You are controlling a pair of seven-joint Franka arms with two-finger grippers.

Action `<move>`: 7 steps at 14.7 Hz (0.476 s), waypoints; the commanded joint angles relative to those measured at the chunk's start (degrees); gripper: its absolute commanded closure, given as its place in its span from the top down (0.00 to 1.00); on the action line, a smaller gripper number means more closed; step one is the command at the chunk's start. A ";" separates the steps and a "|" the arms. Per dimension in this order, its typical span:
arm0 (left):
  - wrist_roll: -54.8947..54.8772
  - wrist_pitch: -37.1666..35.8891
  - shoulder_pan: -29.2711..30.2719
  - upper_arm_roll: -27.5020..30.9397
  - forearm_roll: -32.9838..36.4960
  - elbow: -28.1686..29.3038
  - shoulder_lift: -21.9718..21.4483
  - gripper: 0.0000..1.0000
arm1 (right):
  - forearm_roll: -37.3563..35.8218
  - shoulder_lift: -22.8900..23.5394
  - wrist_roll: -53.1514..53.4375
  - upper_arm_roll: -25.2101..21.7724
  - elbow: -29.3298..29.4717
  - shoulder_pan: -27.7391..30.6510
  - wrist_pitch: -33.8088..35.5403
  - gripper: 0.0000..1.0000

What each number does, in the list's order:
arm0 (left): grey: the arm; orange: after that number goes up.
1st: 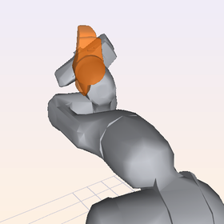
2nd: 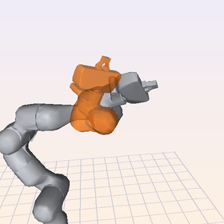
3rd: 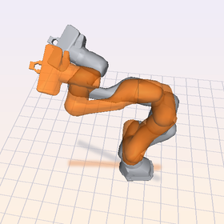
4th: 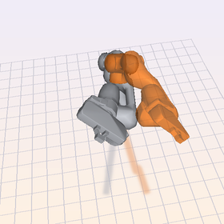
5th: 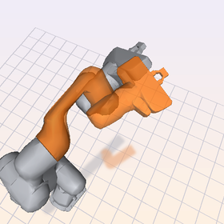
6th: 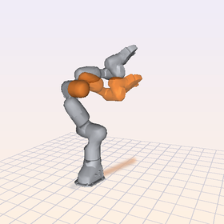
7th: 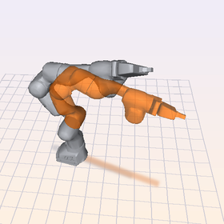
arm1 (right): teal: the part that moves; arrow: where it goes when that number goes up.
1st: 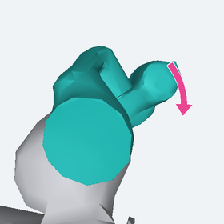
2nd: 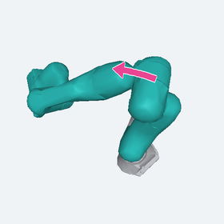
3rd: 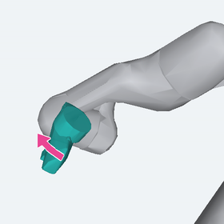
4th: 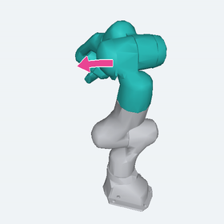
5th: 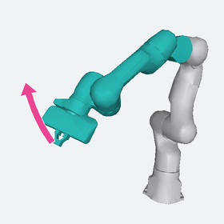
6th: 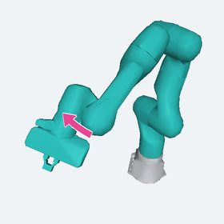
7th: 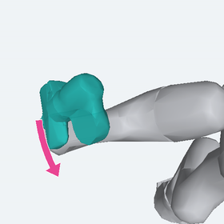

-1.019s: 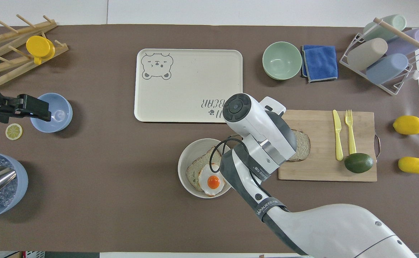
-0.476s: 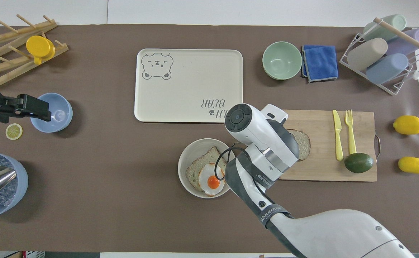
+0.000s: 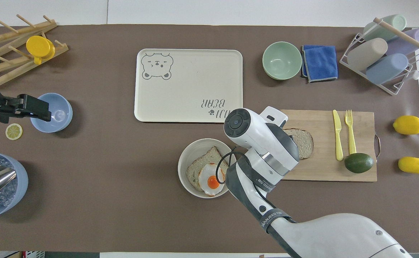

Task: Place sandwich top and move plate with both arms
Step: 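Reach the right gripper to the bread slice on the cutting board and grasp it, then carry the bread slice with the right gripper over the egg plate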

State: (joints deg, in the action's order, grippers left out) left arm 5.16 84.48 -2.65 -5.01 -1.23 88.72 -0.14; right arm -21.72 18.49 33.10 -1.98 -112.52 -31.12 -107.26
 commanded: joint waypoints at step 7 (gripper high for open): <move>-0.77 -0.28 0.80 -0.35 0.88 0.75 -0.73 1.00 | -1.13 1.02 -0.14 8.11 12.82 -0.51 14.95 0.00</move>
State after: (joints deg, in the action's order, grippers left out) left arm 5.16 84.48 -2.64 -4.98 -1.23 88.72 -0.14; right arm -22.49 17.98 33.09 2.15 -106.44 -31.34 -98.54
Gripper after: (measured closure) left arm 0.000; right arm 0.885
